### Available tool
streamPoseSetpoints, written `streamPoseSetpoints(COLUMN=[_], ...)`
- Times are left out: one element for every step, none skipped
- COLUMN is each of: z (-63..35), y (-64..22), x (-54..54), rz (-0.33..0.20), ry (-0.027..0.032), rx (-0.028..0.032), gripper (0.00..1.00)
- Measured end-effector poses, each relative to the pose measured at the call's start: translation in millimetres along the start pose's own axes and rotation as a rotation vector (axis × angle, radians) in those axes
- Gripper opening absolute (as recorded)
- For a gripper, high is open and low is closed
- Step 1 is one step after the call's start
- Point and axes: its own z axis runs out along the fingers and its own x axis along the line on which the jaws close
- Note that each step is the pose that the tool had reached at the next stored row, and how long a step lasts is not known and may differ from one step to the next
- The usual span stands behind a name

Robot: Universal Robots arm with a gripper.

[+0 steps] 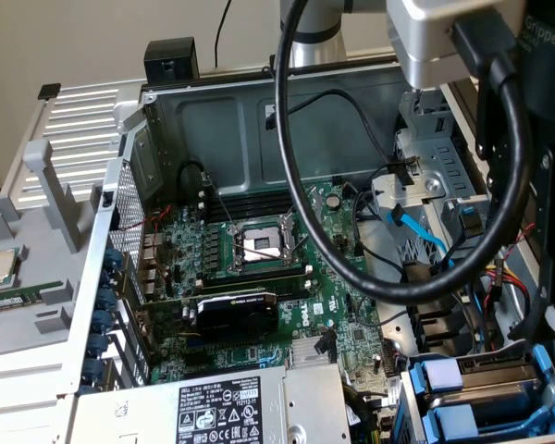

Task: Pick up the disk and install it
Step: 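Insert the first disk wire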

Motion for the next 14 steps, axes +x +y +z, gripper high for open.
streamPoseSetpoints(z=[0.1,0.3,0.4,0.5,0.6,0.7,0.8,0.8,0.9,0.9,0.9,0.9,0.9,0.9], y=[-0.2,-0.4,-0.5,-0.6,-0.7,-0.8,-0.8,-0.9,-1.0,-1.3,-1.5,-1.6,-1.6,-1.6], x=[-0.4,-0.6,-0.7,-0.8,-0.9,-0.8,-0.9,-0.9,-1.0,-1.1,-1.2,-1.5,-1.5,-1.4], rz=[0.001,0.008,0.015,0.023,0.032,0.040,0.048,0.055,0.060,0.064,0.068,0.073,0.076,0.077], ry=[0.0000,0.0009,0.0017,0.0029,0.0038,0.0045,0.0050,0.0048,0.0040,0.0031,0.0030,0.0033,0.0036,0.0038], rx=[0.0000,0.0000,0.0002,0.0005,0.0008,0.0013,0.0020,0.0028,0.0034,0.0039,0.0044,0.0045,0.0046,0.0046], gripper=[0.65,0.65,0.65,0.65,0.65,0.65,0.65,0.65,0.65,0.65,0.65,0.65,0.65,0.65])
